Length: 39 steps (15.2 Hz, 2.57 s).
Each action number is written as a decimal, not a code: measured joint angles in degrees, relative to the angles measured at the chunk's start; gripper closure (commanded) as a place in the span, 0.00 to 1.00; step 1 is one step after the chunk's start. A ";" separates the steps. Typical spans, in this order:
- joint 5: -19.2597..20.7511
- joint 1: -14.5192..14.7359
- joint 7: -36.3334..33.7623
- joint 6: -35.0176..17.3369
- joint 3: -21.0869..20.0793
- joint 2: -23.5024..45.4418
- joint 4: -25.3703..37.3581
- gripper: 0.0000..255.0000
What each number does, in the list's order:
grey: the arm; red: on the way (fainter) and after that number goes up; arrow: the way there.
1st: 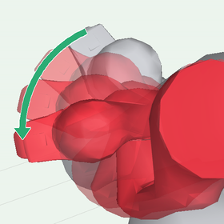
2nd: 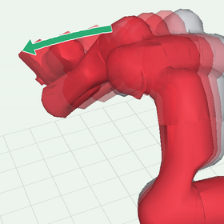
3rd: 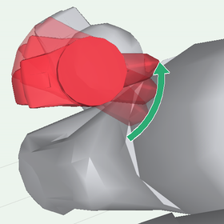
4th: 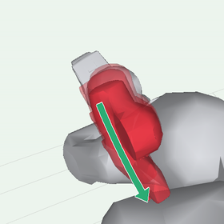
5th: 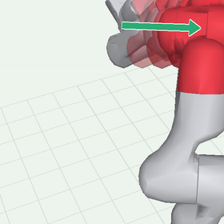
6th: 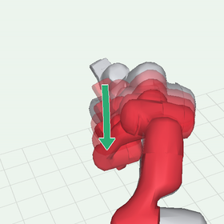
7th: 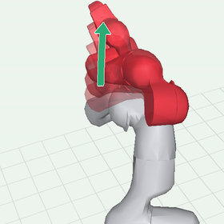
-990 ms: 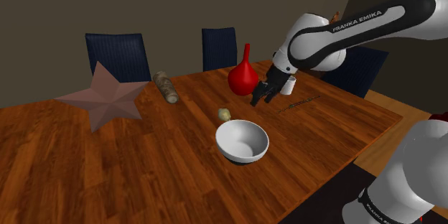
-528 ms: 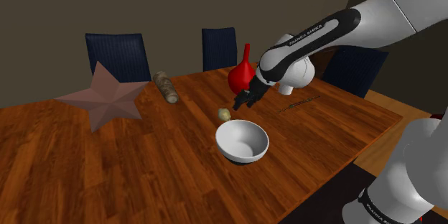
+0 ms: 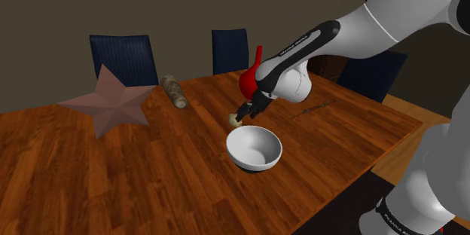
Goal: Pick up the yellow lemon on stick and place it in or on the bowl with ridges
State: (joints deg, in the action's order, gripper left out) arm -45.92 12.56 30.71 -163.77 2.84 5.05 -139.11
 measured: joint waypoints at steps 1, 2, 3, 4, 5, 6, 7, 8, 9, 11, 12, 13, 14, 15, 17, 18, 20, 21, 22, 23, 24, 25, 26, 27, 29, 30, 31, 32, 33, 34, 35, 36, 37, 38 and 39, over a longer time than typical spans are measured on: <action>-0.86 0.00 0.68 -0.35 -0.23 0.84 0.46 0.00; -1.20 0.01 0.91 -0.52 -0.34 1.14 0.60 0.00; -1.44 0.01 1.11 -0.62 -0.41 1.32 0.68 0.00; -1.58 -0.01 1.24 -0.67 -0.45 1.38 0.69 0.00; -1.67 -0.02 1.32 -0.70 -0.47 1.43 0.70 0.00; -1.70 -0.02 1.34 -0.72 -0.48 1.45 0.71 0.00; -1.71 -0.02 1.36 -0.72 -0.48 1.45 0.71 0.00; -1.71 -0.02 1.36 -0.72 -0.48 1.45 0.71 0.00; -1.71 -0.02 1.36 -0.72 -0.48 1.45 0.71 1.00; -1.71 -0.02 1.36 -0.72 -0.48 1.45 0.71 1.00; -1.71 -0.02 1.36 -0.72 -0.48 1.45 0.71 1.00; -1.71 -0.02 1.36 -0.72 -0.48 1.45 0.71 1.00; -1.71 -0.02 1.36 -0.72 -0.48 1.45 0.71 1.00; -1.71 -0.02 1.36 -0.72 -0.48 1.45 0.71 1.00; -1.71 -0.02 1.36 -0.72 -0.48 1.45 0.71 1.00; -1.71 -0.02 1.36 -0.72 -0.48 1.45 0.71 1.00; -1.71 -0.02 1.36 -0.72 -0.48 1.46 0.71 0.00; 1.05 1.07 -1.60 1.28 1.22 2.42 2.62 0.00; 8.72 2.53 -9.80 5.55 3.72 4.34 6.60 0.00; 19.32 4.42 -21.51 11.54 6.30 7.12 11.93 0.00; 27.14 6.08 -30.98 18.79 8.63 10.69 18.53 0.00; 32.19 7.30 -37.98 26.86 10.37 14.94 26.10 0.00; 34.86 7.93 -42.06 33.22 11.50 18.33 31.86 0.00; 36.24 8.36 -44.21 36.33 12.14 20.02 34.52 0.00; 37.08 8.62 -45.75 38.06 12.55 22.01 36.56 0.00; 37.14 8.68 -45.98 37.81 12.57 22.51 36.51 0.00; 37.10 8.69 -46.08 37.40 12.53 23.03 36.46 0.00; 36.99 8.63 -46.09 37.16 12.46 23.64 36.73 0.00; 36.83 8.61 -46.05 36.41 12.36 24.17 36.45 0.00; 36.74 8.53 -45.95 36.07 12.32 24.48 36.37 0.00; 36.71 8.52 -45.93 35.85 12.30 24.57 36.24 0.00; 36.70 8.52 -45.92 35.76 12.30 24.61 36.19 0.00; 36.69 8.52 -45.92 35.73 12.29 24.61 36.17 0.00; 36.69 8.52 -45.92 35.71 12.29 24.62 36.17 0.00; 36.69 8.52 -45.92 35.70 12.29 24.63 36.17 0.00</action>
State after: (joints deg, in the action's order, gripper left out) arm -9.23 21.08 -15.21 -128.07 15.13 29.68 -102.94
